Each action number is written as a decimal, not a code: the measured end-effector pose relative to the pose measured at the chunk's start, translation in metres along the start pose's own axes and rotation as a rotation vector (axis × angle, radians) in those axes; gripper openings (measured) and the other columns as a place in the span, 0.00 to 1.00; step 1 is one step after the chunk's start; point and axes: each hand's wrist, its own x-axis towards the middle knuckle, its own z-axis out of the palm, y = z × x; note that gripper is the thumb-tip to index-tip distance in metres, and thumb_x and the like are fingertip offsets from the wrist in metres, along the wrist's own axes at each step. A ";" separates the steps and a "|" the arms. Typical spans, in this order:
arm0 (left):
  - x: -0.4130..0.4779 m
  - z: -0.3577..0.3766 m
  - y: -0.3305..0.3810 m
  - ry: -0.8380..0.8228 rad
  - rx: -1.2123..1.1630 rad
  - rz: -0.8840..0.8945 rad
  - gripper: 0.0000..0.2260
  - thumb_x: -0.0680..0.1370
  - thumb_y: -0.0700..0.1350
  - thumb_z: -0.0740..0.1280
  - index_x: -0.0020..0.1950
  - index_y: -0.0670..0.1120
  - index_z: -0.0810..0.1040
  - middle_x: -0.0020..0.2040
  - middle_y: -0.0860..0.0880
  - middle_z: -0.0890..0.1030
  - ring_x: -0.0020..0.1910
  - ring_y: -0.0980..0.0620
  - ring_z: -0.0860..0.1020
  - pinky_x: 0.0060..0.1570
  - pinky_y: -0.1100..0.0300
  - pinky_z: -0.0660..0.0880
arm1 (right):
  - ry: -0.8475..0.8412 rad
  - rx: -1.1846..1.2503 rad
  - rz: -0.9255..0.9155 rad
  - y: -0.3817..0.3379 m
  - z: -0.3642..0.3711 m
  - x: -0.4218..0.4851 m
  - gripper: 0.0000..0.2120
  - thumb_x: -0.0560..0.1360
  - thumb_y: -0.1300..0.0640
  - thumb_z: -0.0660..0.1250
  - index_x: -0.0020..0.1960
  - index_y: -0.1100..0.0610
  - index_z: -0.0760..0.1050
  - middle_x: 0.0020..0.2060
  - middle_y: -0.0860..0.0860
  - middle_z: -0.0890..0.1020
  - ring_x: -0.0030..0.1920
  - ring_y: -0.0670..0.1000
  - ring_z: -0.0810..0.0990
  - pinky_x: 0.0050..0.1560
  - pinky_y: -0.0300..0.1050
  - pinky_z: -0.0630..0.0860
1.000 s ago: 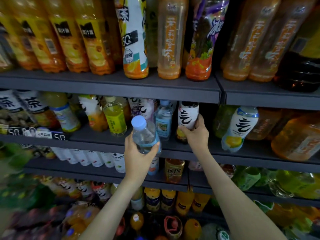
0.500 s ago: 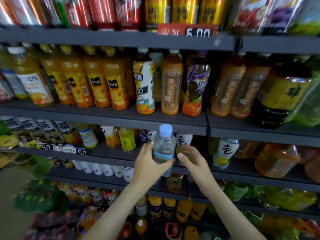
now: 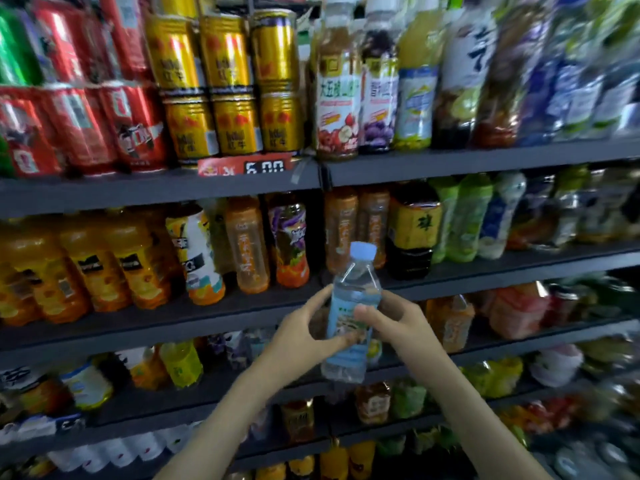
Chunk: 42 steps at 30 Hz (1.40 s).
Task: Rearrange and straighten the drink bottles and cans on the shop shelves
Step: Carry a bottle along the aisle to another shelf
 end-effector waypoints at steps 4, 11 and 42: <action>0.029 0.048 0.026 0.009 -0.085 0.095 0.33 0.68 0.52 0.77 0.70 0.58 0.69 0.53 0.58 0.83 0.54 0.60 0.80 0.50 0.59 0.79 | 0.183 -0.135 -0.033 -0.018 -0.048 -0.011 0.13 0.73 0.51 0.71 0.57 0.50 0.79 0.50 0.46 0.85 0.52 0.47 0.83 0.52 0.47 0.80; 0.088 0.156 0.101 0.054 -0.053 0.246 0.28 0.70 0.50 0.75 0.67 0.62 0.70 0.49 0.64 0.82 0.47 0.68 0.79 0.43 0.69 0.78 | 0.506 -0.435 -0.185 -0.059 -0.143 -0.036 0.16 0.71 0.50 0.74 0.53 0.40 0.70 0.48 0.40 0.81 0.46 0.35 0.79 0.41 0.31 0.76; 0.417 0.617 0.356 0.259 0.219 0.693 0.19 0.77 0.48 0.66 0.68 0.54 0.72 0.57 0.55 0.79 0.52 0.58 0.77 0.55 0.56 0.76 | 0.859 -0.368 -0.464 -0.149 -0.779 0.001 0.15 0.68 0.52 0.77 0.52 0.51 0.77 0.44 0.48 0.83 0.46 0.53 0.83 0.41 0.49 0.80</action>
